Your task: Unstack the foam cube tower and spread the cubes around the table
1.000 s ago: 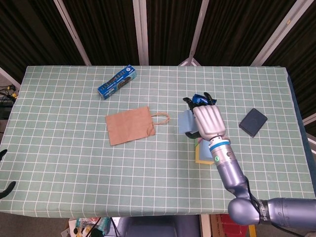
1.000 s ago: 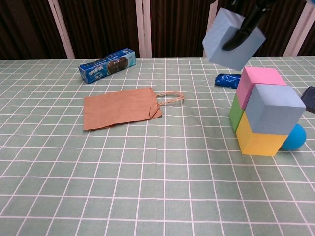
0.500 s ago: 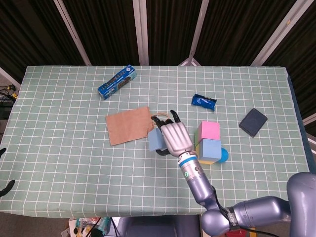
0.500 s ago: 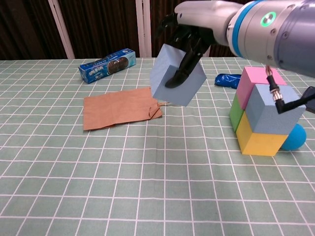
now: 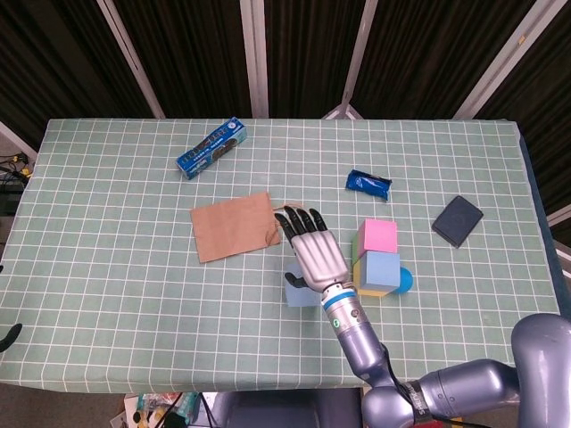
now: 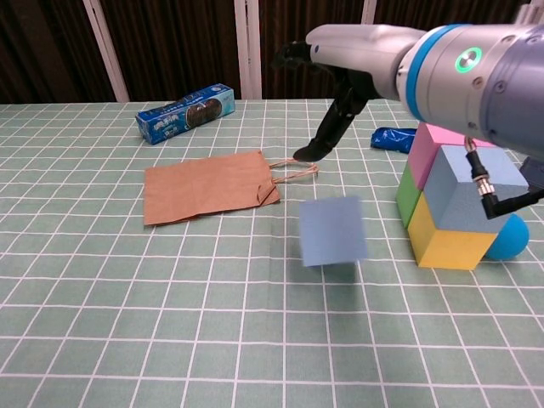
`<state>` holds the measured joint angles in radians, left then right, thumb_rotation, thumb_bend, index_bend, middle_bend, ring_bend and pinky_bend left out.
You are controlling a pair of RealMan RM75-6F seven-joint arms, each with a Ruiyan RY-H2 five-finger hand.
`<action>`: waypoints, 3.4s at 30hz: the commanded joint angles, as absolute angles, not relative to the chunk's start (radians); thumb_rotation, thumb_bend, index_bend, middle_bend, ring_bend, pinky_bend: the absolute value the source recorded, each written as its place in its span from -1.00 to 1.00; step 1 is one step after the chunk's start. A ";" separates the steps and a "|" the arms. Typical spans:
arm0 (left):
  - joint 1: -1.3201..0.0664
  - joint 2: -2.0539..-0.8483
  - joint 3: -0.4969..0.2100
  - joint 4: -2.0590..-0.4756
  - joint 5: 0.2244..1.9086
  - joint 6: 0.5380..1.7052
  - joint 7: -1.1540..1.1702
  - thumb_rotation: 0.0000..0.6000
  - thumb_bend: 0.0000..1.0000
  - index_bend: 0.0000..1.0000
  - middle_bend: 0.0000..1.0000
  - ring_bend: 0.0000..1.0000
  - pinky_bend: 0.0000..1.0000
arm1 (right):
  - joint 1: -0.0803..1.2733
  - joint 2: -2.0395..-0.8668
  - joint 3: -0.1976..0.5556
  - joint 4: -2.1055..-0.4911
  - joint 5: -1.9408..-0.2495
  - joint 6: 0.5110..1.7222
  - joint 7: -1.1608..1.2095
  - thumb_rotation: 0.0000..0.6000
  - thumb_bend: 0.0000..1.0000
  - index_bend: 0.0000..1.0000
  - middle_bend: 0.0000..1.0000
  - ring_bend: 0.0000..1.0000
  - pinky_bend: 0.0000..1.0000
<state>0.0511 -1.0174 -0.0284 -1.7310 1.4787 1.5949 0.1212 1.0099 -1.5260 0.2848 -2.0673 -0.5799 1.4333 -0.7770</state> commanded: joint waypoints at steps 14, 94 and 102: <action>0.056 -1.020 -0.025 -1.735 1.483 1.602 0.128 1.00 -0.39 -0.79 -1.00 -1.00 -0.97 | 0.877 -1.159 0.278 -2.238 -0.574 1.409 -0.759 1.00 -0.53 -1.00 -0.97 -0.94 -1.00; 0.060 -1.013 -0.022 -1.733 1.490 1.605 0.116 1.00 -0.39 -0.79 -1.00 -1.00 -0.97 | 0.909 -1.064 0.124 -1.990 -0.502 0.989 -0.595 1.00 -0.53 -1.00 -0.85 -0.95 -1.00; 0.061 -1.013 -0.023 -1.735 1.486 1.605 0.116 1.00 -0.39 -0.79 -1.00 -1.00 -0.97 | 0.935 -1.098 0.118 -1.977 -0.501 1.067 -0.653 1.00 -0.53 -1.00 -0.85 -0.95 -1.00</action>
<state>0.0607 -1.0127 -0.0232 -1.7353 1.4861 1.6052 0.1155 0.9288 -1.0883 0.1203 -1.9818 -0.4970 1.0467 -0.6373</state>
